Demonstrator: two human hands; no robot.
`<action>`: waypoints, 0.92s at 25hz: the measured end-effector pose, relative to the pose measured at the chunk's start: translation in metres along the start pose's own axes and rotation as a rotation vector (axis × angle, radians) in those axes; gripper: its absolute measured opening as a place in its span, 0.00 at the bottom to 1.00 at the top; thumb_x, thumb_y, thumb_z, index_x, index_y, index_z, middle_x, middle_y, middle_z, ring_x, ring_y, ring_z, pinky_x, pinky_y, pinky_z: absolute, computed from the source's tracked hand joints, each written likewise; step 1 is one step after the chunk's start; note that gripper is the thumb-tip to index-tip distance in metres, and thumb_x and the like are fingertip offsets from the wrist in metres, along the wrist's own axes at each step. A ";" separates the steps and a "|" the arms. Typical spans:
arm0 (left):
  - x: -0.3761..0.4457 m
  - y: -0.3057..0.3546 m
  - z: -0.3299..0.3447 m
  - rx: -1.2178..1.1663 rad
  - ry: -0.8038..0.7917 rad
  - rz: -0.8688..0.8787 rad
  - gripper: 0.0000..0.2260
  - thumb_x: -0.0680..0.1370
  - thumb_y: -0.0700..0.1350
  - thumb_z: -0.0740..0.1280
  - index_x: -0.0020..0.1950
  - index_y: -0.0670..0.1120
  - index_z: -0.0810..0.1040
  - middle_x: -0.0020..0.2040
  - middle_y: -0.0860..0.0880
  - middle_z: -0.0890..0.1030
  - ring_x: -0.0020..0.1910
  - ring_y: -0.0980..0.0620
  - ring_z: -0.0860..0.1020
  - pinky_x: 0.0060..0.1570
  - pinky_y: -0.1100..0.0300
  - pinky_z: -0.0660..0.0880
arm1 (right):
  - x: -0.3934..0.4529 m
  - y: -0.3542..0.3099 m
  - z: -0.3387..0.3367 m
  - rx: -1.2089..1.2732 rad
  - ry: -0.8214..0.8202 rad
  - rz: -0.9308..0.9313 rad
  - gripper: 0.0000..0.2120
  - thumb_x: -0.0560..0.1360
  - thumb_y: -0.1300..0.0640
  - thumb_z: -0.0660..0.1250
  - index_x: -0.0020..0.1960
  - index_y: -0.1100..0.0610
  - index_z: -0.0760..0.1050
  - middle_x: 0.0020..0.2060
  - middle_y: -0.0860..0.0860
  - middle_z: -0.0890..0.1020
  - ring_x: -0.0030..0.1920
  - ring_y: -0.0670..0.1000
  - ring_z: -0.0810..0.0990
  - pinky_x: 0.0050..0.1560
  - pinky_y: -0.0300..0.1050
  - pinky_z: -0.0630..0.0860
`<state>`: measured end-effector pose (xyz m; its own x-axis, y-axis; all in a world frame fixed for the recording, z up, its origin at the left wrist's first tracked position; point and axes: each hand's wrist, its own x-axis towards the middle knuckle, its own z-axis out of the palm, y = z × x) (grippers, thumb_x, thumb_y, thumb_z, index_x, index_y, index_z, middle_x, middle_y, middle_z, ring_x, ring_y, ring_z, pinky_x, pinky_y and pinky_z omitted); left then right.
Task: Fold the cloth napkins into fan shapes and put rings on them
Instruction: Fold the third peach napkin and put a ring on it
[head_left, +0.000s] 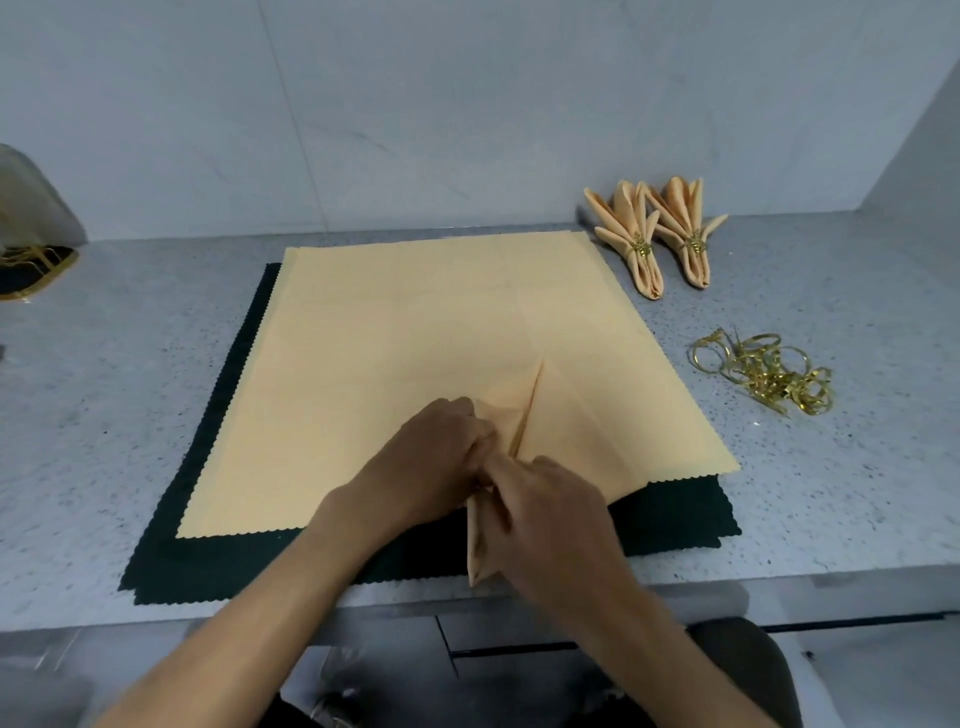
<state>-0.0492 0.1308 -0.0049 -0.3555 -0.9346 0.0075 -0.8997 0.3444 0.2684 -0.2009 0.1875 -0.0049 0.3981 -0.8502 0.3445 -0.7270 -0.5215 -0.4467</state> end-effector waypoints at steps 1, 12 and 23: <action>-0.004 0.011 0.004 -0.058 0.016 -0.054 0.13 0.83 0.50 0.57 0.50 0.45 0.77 0.47 0.49 0.74 0.47 0.51 0.71 0.42 0.59 0.64 | 0.001 0.017 -0.010 -0.016 -0.008 -0.042 0.07 0.77 0.56 0.61 0.53 0.49 0.76 0.37 0.43 0.80 0.36 0.45 0.73 0.37 0.42 0.73; -0.019 0.052 0.035 0.061 0.237 -0.181 0.19 0.85 0.50 0.51 0.72 0.42 0.66 0.62 0.46 0.73 0.56 0.47 0.72 0.55 0.55 0.69 | 0.022 0.121 -0.065 -0.369 -0.374 -0.470 0.20 0.66 0.57 0.61 0.55 0.47 0.81 0.55 0.41 0.82 0.60 0.49 0.76 0.56 0.47 0.75; -0.021 0.041 0.022 -0.326 0.310 -0.171 0.19 0.83 0.51 0.59 0.37 0.44 0.76 0.34 0.50 0.75 0.33 0.54 0.72 0.35 0.60 0.64 | 0.062 0.120 -0.033 0.539 -0.283 0.084 0.10 0.76 0.63 0.70 0.53 0.52 0.76 0.32 0.42 0.71 0.36 0.47 0.68 0.41 0.39 0.66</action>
<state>-0.0847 0.1665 -0.0156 -0.0729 -0.9750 0.2101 -0.7948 0.1840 0.5784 -0.2817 0.0746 -0.0099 0.5385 -0.8378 0.0906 -0.4062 -0.3522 -0.8432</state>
